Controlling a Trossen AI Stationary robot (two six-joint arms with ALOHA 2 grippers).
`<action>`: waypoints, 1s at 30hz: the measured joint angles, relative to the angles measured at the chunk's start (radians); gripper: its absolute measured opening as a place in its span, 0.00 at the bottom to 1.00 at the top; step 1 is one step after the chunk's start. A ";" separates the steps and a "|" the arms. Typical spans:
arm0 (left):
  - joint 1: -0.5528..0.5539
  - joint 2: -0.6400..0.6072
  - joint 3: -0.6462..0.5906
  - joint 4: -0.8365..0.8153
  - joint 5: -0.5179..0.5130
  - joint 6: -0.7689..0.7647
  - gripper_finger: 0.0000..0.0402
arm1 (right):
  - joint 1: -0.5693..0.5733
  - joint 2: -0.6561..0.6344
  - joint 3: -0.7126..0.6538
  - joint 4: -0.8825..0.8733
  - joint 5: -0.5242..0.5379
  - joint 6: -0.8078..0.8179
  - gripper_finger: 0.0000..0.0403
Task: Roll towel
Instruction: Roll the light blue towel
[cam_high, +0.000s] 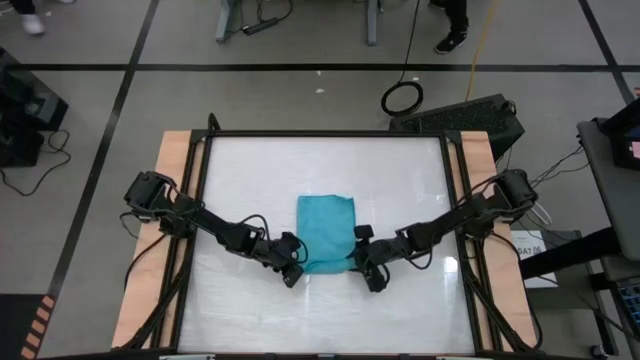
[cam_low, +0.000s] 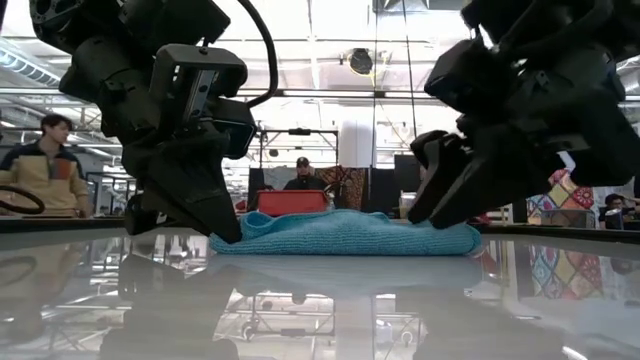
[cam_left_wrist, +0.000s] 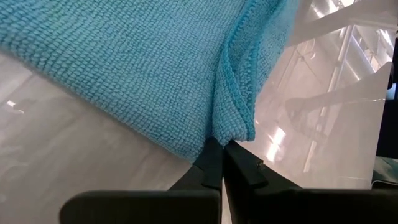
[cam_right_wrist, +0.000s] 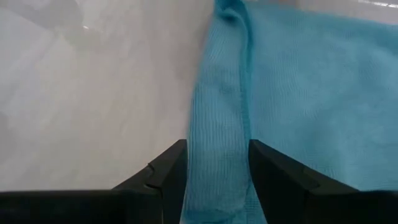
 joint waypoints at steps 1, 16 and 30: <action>0.000 0.000 0.000 0.000 0.000 0.000 0.01 | -0.006 0.006 0.000 -0.001 -0.013 0.000 0.40; 0.001 -0.030 0.000 -0.006 0.003 0.016 0.07 | -0.012 0.069 0.003 -0.002 -0.040 0.069 0.40; -0.042 -0.282 0.001 -0.123 -0.018 0.509 0.34 | -0.013 0.067 0.002 -0.008 -0.038 0.113 0.40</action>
